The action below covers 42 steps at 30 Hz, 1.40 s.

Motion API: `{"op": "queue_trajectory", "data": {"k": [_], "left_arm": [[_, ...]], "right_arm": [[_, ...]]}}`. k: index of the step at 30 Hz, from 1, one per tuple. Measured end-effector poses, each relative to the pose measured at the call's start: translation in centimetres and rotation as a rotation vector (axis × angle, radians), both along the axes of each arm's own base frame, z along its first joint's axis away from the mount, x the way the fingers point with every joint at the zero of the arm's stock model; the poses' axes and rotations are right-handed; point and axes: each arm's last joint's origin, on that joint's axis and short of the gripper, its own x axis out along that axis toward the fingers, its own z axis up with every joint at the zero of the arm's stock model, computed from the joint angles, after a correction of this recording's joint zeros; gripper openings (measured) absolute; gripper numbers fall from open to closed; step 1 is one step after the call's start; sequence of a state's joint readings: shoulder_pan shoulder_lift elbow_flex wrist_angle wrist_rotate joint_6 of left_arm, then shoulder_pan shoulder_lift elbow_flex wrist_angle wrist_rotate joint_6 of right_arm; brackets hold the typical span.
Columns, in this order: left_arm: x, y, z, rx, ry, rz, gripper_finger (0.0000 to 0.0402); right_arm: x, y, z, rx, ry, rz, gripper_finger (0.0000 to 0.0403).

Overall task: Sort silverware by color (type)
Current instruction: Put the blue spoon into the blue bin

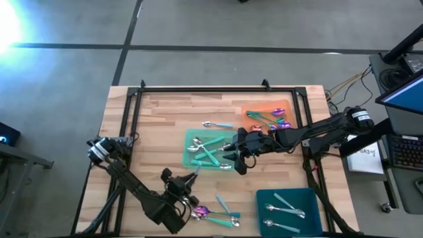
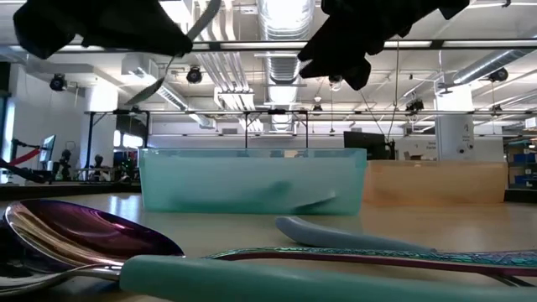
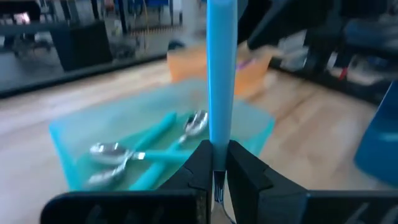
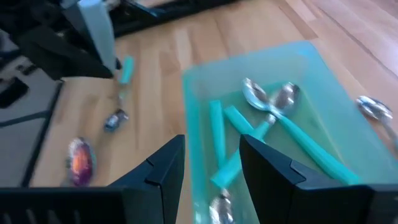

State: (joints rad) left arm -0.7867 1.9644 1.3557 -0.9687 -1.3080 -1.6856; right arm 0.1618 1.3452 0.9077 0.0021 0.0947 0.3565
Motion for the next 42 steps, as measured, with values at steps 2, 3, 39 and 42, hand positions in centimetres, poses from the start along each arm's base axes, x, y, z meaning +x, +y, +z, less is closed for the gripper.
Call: {"op": "queue_trajectory", "data": {"k": [2, 3, 39, 42], "left_arm": [[0.2, 0.0, 0.3, 0.032, -0.042, 0.003, 0.0012], [0.3, 0.1, 0.4, 0.049, -0.065, 0.005, 0.0012], [2.4, -0.3, 1.5, 0.064, -0.262, 0.048, 0.0014], [2.4, -0.3, 1.5, 0.077, -0.268, 0.049, 0.0014]], "right_arm": [[0.3, 0.4, 0.3, 0.013, -0.044, 0.043, 0.0144], [0.5, 0.6, 0.4, 0.026, -0.078, 0.069, 0.0144], [7.9, 3.4, 1.2, 0.110, -0.326, 0.265, 0.0144], [8.5, 3.6, 1.1, 0.083, -0.288, 0.276, 0.0144]]}}
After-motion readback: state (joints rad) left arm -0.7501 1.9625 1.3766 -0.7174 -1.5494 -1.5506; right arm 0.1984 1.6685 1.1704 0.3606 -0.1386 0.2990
